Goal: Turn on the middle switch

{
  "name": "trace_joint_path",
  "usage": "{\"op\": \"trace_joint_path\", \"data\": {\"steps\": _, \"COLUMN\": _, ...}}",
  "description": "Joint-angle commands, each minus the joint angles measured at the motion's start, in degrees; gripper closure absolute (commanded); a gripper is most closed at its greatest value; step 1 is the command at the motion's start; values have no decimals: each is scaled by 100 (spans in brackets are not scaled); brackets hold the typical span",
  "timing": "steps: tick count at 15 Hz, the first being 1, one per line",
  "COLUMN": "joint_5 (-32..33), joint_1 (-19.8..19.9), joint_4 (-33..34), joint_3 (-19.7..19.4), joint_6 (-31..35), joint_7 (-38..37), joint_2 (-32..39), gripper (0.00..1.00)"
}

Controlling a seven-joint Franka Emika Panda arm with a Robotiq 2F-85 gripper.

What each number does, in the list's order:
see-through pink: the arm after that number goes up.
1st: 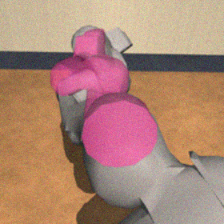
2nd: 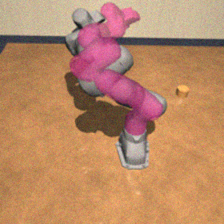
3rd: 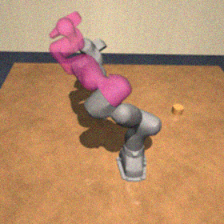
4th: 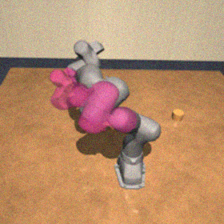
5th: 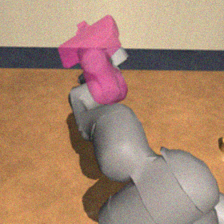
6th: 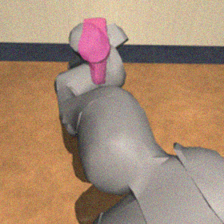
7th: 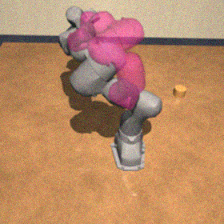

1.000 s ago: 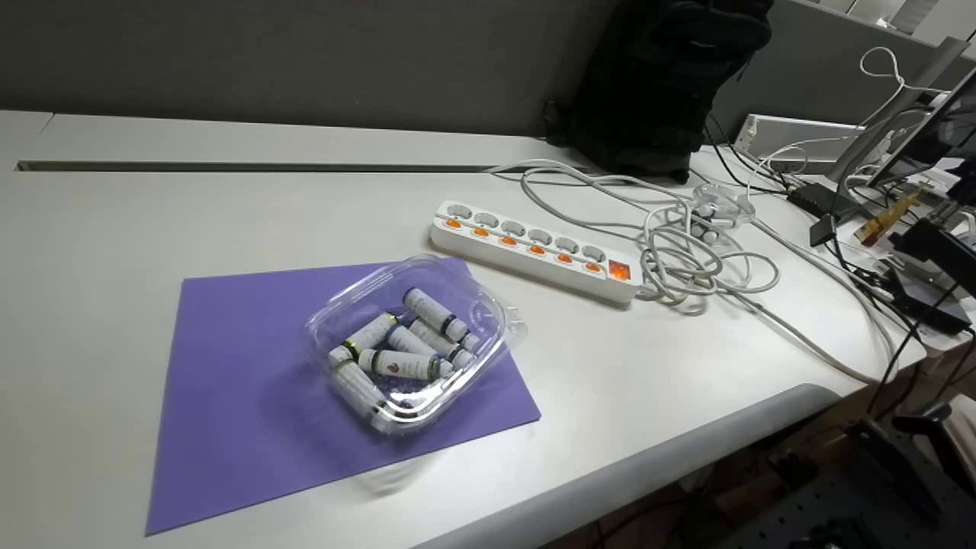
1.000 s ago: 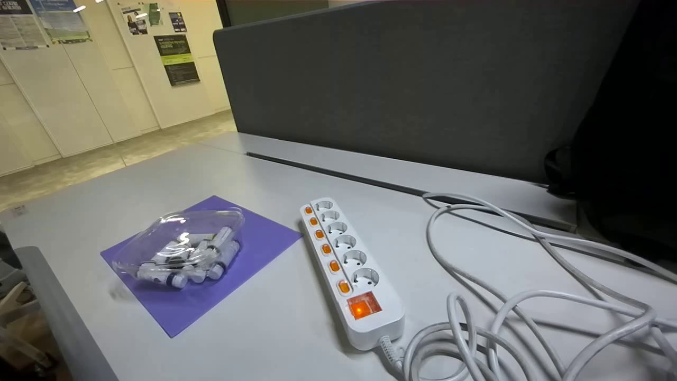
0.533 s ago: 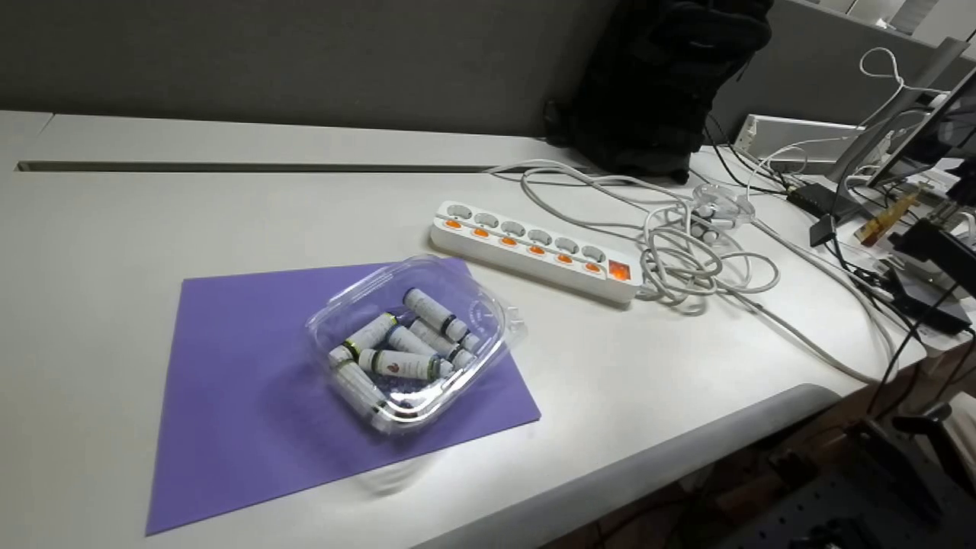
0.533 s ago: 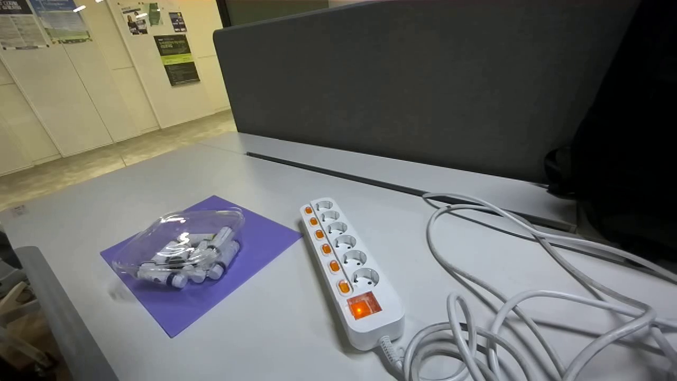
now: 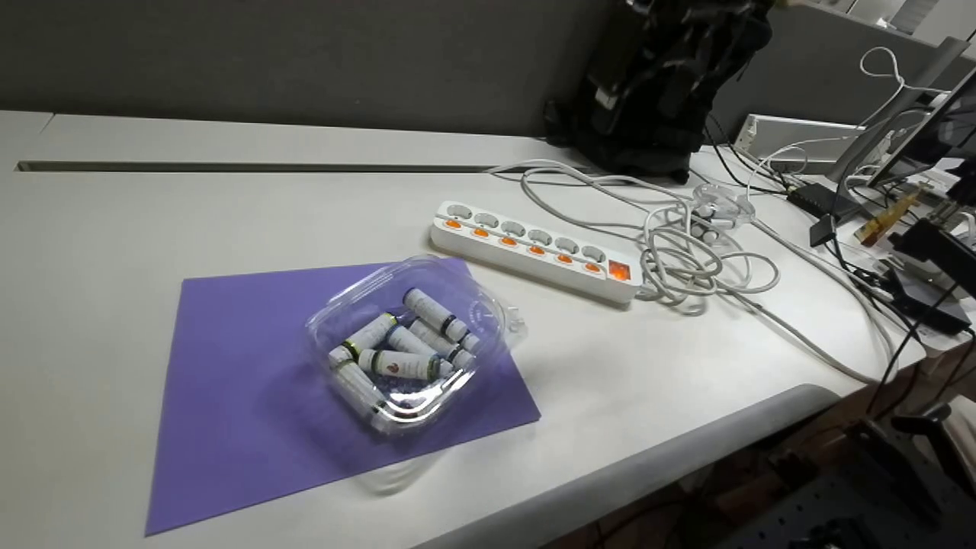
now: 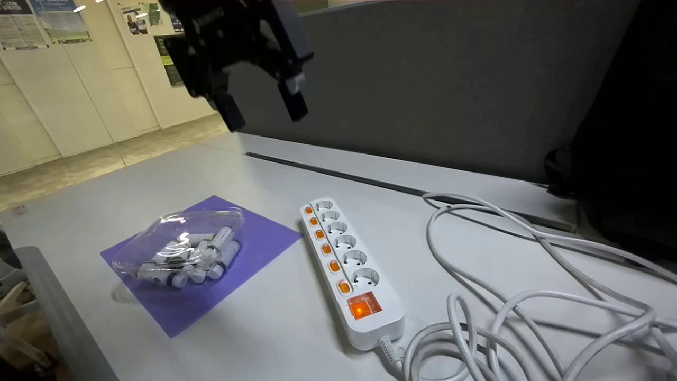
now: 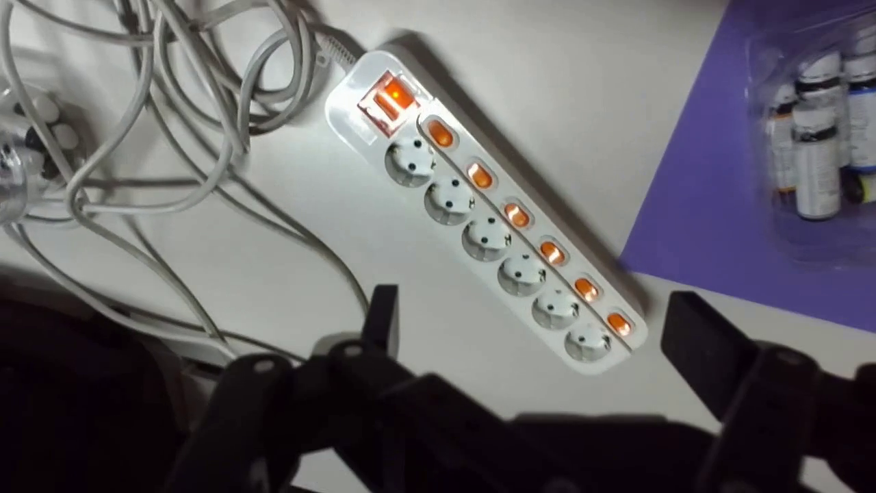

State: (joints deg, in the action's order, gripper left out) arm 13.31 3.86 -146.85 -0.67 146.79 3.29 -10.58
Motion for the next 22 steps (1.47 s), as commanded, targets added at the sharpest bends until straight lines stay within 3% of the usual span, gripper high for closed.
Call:
{"op": "trace_joint_path", "data": {"steps": 1, "joint_5": 462, "joint_1": 178, "joint_4": 229, "joint_3": 32, "joint_6": 231, "joint_7": -892, "joint_2": 974, "gripper": 31}}
{"op": "trace_joint_path", "data": {"steps": 3, "joint_5": 397, "joint_1": 146, "joint_4": 359, "joint_3": -93, "joint_6": 285, "joint_7": -1102, "joint_2": 1465, "gripper": 47}}
{"op": "trace_joint_path", "data": {"steps": 6, "joint_5": -644, "joint_1": 117, "joint_4": 597, "joint_3": -143, "joint_6": 320, "joint_7": -498, "joint_2": 2126, "gripper": 68}}
{"op": "trace_joint_path", "data": {"steps": 11, "joint_5": -2283, "joint_1": 344, "joint_4": 1071, "joint_3": 120, "joint_6": 182, "joint_7": 451, "joint_2": 2823, "gripper": 99}}
{"op": "trace_joint_path", "data": {"steps": 14, "joint_5": -2661, "joint_1": 433, "joint_4": 1317, "joint_3": 241, "joint_6": 137, "joint_7": 770, "joint_2": 3017, "gripper": 100}}
{"op": "trace_joint_path", "data": {"steps": 22, "joint_5": -2548, "joint_1": 349, "joint_4": 1335, "joint_3": 243, "joint_6": 303, "joint_7": 850, "joint_2": 3019, "gripper": 99}}
